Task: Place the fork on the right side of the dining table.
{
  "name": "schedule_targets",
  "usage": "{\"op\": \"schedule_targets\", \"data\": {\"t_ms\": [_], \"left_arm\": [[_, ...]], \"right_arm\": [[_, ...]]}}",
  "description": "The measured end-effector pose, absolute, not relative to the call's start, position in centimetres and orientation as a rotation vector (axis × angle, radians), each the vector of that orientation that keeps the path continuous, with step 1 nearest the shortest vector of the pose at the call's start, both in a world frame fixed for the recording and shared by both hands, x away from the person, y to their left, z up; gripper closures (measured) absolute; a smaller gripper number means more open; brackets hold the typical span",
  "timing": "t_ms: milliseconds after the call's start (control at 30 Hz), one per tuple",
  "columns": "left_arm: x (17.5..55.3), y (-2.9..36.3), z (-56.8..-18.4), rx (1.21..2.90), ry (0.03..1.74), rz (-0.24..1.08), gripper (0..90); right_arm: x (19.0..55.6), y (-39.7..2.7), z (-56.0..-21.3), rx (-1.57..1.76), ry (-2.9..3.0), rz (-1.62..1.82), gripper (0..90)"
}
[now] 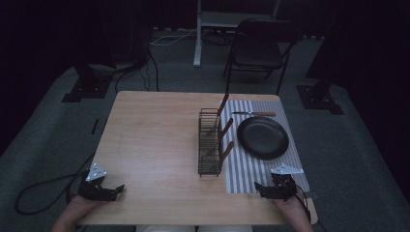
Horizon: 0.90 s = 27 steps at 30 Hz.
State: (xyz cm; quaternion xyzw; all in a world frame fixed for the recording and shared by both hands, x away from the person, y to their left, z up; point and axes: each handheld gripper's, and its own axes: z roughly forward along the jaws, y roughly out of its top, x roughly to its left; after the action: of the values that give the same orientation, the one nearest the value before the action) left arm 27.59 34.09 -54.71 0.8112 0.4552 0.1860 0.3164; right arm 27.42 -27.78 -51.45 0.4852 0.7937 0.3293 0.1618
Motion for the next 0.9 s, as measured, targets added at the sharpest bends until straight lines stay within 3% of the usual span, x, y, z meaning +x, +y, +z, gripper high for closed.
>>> {"op": "schedule_targets", "data": {"t_ms": [900], "left_arm": [[27.6, 34.1, -54.7, 2.136, 1.199, 0.490, 0.0]], "right_arm": [[26.9, -21.8, -44.6, 1.202, 2.248, 1.165, 23.7]]}}
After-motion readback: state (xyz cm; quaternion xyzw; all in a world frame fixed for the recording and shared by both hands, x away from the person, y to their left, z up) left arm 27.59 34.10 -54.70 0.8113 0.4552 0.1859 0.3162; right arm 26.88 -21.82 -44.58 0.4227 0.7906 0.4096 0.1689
